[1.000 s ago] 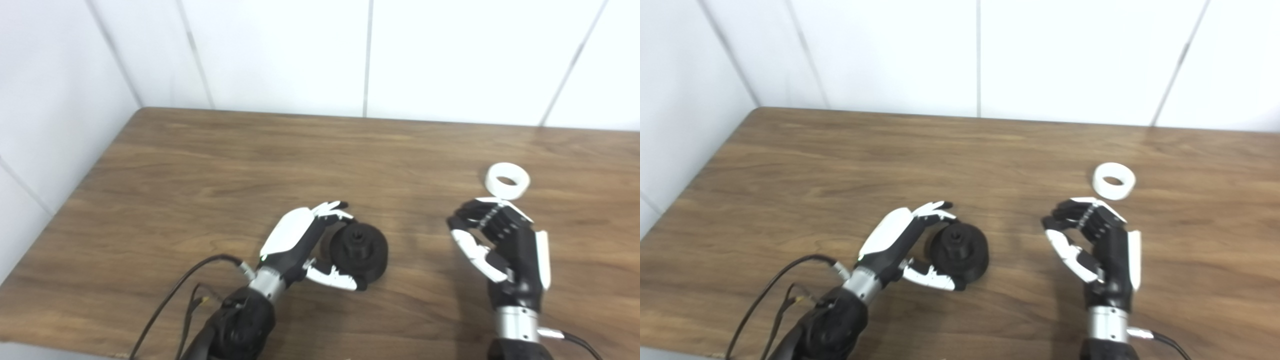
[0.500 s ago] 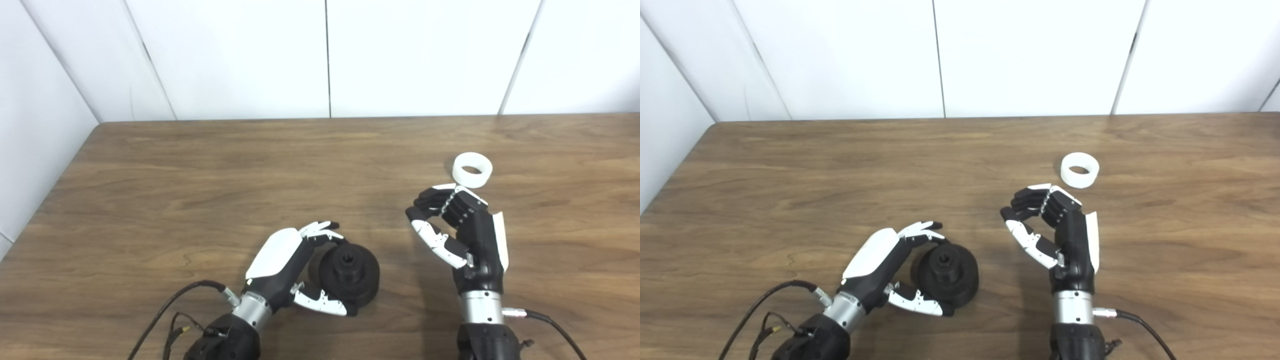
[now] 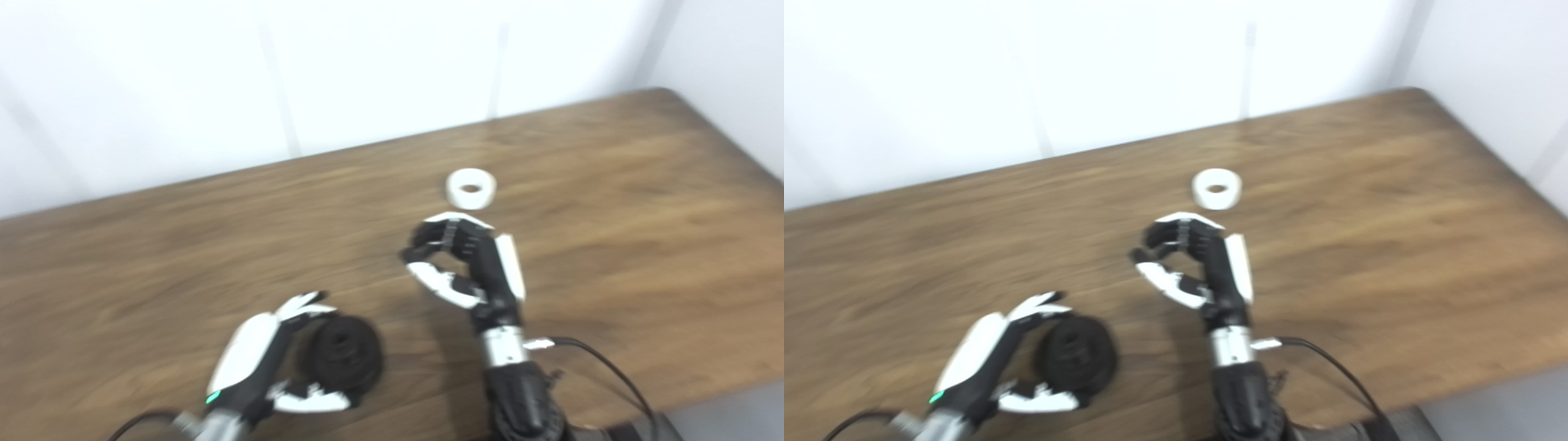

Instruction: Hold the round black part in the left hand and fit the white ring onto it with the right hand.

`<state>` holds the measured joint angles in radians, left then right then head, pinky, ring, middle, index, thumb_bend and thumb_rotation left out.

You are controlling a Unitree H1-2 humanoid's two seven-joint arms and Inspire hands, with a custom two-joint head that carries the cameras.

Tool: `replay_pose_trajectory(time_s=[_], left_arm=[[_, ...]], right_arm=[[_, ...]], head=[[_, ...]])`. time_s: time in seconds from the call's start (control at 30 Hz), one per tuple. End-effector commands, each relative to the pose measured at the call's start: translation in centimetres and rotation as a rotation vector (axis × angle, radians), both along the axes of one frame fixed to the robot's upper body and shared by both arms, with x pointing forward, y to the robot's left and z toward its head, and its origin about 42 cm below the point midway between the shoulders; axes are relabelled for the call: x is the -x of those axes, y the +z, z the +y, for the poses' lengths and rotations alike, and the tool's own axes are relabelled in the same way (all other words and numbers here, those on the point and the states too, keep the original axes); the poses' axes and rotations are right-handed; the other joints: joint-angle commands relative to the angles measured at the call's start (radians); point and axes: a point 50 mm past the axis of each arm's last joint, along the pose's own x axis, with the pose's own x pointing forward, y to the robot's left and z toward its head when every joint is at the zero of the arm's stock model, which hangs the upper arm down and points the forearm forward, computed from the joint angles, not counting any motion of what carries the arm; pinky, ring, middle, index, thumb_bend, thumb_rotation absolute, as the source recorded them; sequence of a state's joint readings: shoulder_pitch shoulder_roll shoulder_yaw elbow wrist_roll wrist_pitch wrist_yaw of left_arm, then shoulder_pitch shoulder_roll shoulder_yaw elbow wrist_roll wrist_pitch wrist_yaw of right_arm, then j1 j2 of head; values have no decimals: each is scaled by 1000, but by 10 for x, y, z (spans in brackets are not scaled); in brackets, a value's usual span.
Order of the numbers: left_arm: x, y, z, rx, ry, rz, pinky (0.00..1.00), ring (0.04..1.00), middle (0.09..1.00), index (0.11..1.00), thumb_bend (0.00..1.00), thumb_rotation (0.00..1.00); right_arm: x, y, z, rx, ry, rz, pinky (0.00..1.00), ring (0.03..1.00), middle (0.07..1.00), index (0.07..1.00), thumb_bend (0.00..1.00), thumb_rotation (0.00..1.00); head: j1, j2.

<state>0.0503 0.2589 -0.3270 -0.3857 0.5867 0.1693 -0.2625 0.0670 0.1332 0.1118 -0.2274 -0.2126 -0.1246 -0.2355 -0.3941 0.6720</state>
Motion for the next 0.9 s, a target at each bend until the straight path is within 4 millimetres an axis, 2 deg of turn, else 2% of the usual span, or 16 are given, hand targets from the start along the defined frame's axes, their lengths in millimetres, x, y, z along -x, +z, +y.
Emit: replay_pose_trajectory(time_s=[0.0, 0.13, 0.23, 0.33, 0.4, 0.53, 0.57, 0.67, 0.7, 0.73, 0.77, 0.87], left_arm=[[0, 0, 6, -9, -8, -6, 783, 937, 909, 621, 857, 217], [-1, 0, 7, -8, -14, -10, 767, 933, 904, 617, 863, 215], [-1, -1, 6, -19, -15, -21, 822, 935, 904, 613, 873, 210], [-2, -1, 4, -40, -17, -36, 867, 937, 900, 610, 882, 224], [-2, 0, 2, -41, -17, -37, 898, 944, 903, 611, 883, 225], [-2, 1, 3, -41, -14, -35, 899, 943, 904, 615, 879, 226], [-2, 1, 2, -40, -13, -34, 905, 945, 905, 617, 874, 228], [-1, 1, 1, -36, -11, -31, 894, 943, 903, 618, 875, 225], [-1, 1, 0, -33, -10, -31, 891, 942, 901, 618, 877, 224], [0, 1, 0, -31, -10, -30, 889, 941, 900, 617, 878, 222], [0, 1, -1, -30, -9, -29, 889, 940, 900, 617, 878, 220], [-1, 0, -1, -28, -6, -26, 891, 938, 900, 618, 879, 221]], right_arm=[[-5, 15, 2, -48, -27, -57, 411, 497, 493, 488, 517, 0], [-15, 29, -17, -1, -85, -88, 405, 503, 495, 487, 517, 1], [-25, 48, -35, 81, -140, -129, 389, 497, 498, 485, 517, 2], [-35, 62, -50, 182, -170, -173, 419, 529, 504, 484, 516, 2], [-40, 68, -58, 253, -191, -182, 510, 594, 508, 483, 516, 4], [-59, 89, -84, 470, -216, -126, 512, 605, 510, 488, 516, 6], [-63, 92, -89, 515, -223, -103, 525, 620, 621, 494, 506, 96], [-78, 104, -103, 678, -261, 0, 534, 691, 761, 498, 504, 150], [-84, 108, -108, 734, -272, 26, 547, 719, 795, 549, 522, 197], [-90, 111, -111, 789, -281, 49, 568, 749, 826, 651, 560, 289], [-96, 114, -115, 844, -289, 71, 584, 770, 849, 708, 581, 344], [-116, 121, -125, 962, -278, 136, 669, 853, 916, 796, 638, 430]], head=[[-10, -4], [-43, -19], [-57, -32], [-60, -37], [-59, -39], [-61, -45], [-61, -45], [-61, -48], [-59, -46], [-55, -45], [-55, -44], [-48, -47]])
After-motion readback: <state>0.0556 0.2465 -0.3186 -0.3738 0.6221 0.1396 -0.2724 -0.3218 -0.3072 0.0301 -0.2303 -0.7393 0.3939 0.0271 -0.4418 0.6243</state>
